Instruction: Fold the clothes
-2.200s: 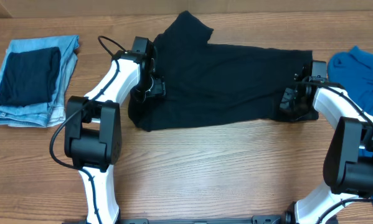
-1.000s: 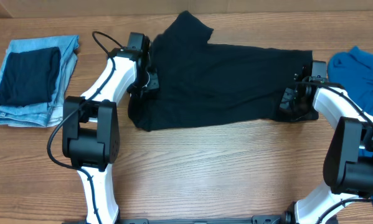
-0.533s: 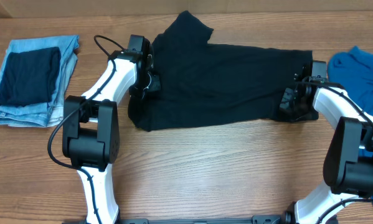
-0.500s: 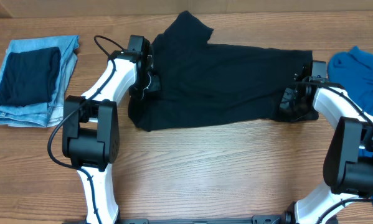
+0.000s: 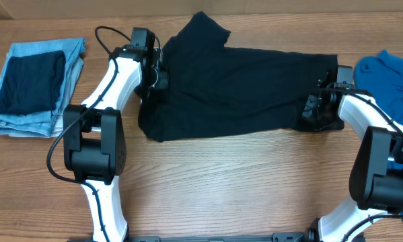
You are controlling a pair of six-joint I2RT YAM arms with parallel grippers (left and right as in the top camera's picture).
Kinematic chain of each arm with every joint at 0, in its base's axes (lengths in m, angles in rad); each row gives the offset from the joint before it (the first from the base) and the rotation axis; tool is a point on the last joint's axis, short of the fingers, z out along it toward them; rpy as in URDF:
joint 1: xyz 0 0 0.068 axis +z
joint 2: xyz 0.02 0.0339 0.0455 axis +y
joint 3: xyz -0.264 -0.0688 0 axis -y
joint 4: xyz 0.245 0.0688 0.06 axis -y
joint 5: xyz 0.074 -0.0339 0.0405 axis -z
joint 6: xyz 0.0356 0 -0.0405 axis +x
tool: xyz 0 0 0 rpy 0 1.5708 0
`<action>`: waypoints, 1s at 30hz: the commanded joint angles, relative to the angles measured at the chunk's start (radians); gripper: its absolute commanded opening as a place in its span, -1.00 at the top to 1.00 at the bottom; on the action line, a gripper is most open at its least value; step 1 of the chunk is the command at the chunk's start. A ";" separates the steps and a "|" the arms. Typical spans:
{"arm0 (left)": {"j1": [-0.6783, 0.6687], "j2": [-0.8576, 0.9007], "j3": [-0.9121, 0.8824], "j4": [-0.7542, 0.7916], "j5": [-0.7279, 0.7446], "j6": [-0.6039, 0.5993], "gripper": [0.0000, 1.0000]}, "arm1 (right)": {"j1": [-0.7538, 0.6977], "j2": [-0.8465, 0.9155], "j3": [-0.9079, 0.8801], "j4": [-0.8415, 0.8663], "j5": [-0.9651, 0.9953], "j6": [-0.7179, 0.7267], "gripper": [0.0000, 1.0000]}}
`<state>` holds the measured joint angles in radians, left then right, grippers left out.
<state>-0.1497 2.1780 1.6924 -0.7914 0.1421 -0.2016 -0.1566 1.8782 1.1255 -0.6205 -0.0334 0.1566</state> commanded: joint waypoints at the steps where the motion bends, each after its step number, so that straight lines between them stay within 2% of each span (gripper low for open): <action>1: 0.001 0.006 0.032 0.035 -0.023 0.051 0.92 | -0.002 -0.013 -0.008 0.006 0.006 0.003 0.92; 10: 0.001 0.006 0.032 0.116 -0.071 0.079 0.92 | -0.002 -0.013 -0.008 0.007 0.007 0.003 0.92; 16: 0.004 0.006 0.032 0.181 -0.077 0.140 0.92 | -0.002 -0.013 -0.008 0.006 0.015 -0.001 0.92; 23: 0.006 0.009 0.031 0.225 -0.126 0.143 0.88 | -0.002 -0.013 -0.008 0.006 0.015 -0.001 0.92; 24: 0.006 0.010 0.031 0.235 -0.126 0.143 0.83 | -0.002 -0.013 -0.008 0.006 0.014 -0.001 0.92; 25: 0.007 0.010 0.031 0.243 -0.126 0.143 0.69 | -0.002 -0.013 -0.008 0.005 0.014 -0.001 0.92; 27: 0.007 0.010 0.035 0.254 -0.124 0.143 0.15 | -0.002 -0.013 -0.008 0.003 0.014 -0.001 0.92; 29: 0.011 0.009 0.047 0.245 -0.127 0.143 -0.14 | -0.002 -0.013 -0.008 0.003 0.014 -0.001 0.92; 30: 0.015 0.005 0.066 0.215 -0.123 0.143 -0.21 | -0.002 -0.013 -0.008 0.004 0.014 -0.001 0.92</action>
<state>-0.1482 2.1780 1.6981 -0.5457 0.0307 -0.0662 -0.1566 1.8782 1.1252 -0.6193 -0.0326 0.1570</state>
